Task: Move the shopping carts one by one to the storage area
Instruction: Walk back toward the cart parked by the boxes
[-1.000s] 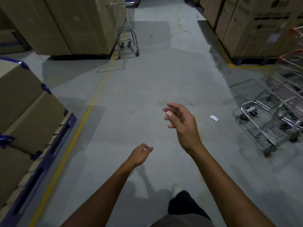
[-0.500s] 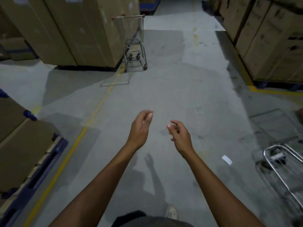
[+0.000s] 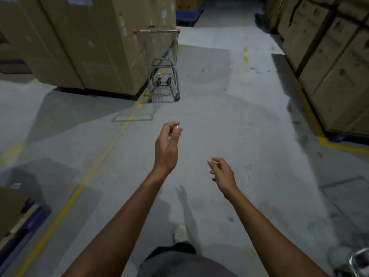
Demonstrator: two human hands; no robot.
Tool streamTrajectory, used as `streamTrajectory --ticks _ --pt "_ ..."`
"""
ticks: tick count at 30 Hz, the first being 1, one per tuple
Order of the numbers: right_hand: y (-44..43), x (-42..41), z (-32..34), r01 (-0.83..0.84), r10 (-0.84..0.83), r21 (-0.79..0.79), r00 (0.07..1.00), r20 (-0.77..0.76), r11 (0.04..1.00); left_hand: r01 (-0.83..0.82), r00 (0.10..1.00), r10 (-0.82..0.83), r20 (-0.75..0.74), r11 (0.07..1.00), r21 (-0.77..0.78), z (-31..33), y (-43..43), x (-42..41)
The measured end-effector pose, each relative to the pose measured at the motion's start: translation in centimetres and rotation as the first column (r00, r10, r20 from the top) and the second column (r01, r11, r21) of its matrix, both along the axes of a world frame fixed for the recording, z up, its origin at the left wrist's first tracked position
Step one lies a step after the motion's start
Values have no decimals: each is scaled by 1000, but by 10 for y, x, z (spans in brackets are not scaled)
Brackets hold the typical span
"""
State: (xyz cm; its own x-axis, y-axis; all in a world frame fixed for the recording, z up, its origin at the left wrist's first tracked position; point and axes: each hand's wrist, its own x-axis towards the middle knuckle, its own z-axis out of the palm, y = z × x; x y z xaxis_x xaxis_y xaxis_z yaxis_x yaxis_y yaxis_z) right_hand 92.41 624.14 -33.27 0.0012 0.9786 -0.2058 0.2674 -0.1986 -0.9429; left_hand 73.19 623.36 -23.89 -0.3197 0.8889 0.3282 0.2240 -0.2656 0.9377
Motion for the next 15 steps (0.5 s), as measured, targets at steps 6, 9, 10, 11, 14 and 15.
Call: streamTrajectory --ticks 6,9,10,11,14,15 --pt "162 -36 96 -36 52 199 996 -77 979 55 992 -89 -87 941 -333 -42 171 -18" --pt "229 -44 140 -33 83 316 986 -145 948 101 973 -191 -127 853 -512 -66 238 -30" --pt "252 -46 150 -37 98 346 983 -158 937 112 968 -216 -128 827 -550 -74 258 -34" --pt "276 -48 157 -41 110 369 979 -169 929 114 966 -228 -123 800 -589 -81 279 -38" --pt "353 -51 156 -54 134 404 976 -172 913 74 967 -218 -129 733 -677 -102 351 -49" --pt "381 -51 151 -63 140 408 977 -162 911 61 969 -209 -135 726 -685 -106 379 -50"
